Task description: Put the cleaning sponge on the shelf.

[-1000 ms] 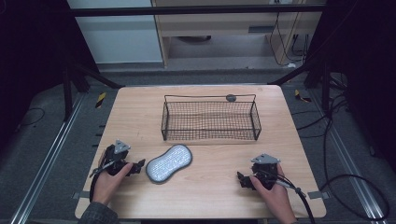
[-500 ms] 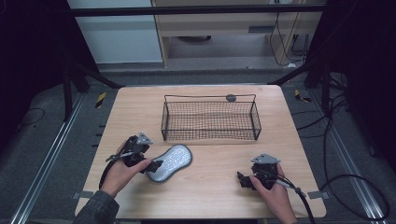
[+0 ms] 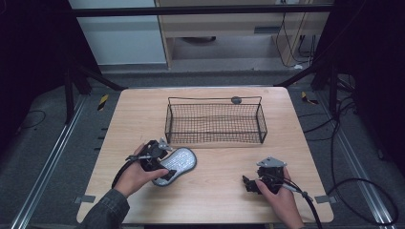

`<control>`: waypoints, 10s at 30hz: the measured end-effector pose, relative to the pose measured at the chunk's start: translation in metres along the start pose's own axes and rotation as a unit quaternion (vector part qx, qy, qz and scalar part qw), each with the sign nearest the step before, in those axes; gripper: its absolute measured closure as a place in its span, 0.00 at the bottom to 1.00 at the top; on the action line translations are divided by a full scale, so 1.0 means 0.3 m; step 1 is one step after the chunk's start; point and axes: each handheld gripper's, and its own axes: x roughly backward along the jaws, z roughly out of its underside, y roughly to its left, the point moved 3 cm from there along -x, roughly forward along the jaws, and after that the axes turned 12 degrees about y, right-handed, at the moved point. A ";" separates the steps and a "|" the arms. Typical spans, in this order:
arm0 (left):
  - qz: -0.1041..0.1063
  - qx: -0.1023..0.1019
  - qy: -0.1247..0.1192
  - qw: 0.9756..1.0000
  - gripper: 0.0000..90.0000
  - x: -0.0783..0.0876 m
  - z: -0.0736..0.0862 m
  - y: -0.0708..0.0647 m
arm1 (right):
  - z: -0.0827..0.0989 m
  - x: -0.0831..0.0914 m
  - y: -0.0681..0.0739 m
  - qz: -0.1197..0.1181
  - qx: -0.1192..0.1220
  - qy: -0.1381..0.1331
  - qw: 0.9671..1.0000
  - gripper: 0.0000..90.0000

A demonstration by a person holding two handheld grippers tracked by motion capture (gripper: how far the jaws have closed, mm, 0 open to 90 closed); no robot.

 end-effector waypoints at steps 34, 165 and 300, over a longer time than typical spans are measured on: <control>0.021 -0.013 0.070 0.997 0.03 -0.137 -0.070 0.006 | 0.000 0.000 0.000 -0.002 0.005 0.001 1.000 0.00; -0.190 -0.226 -0.013 0.955 0.11 0.103 -0.585 0.140 | -0.002 -0.003 0.004 -0.002 0.012 0.000 1.000 0.00; -0.103 -0.158 -0.086 0.978 0.04 0.132 -0.443 -0.119 | 0.002 0.001 0.006 -0.006 0.008 -0.002 1.000 0.00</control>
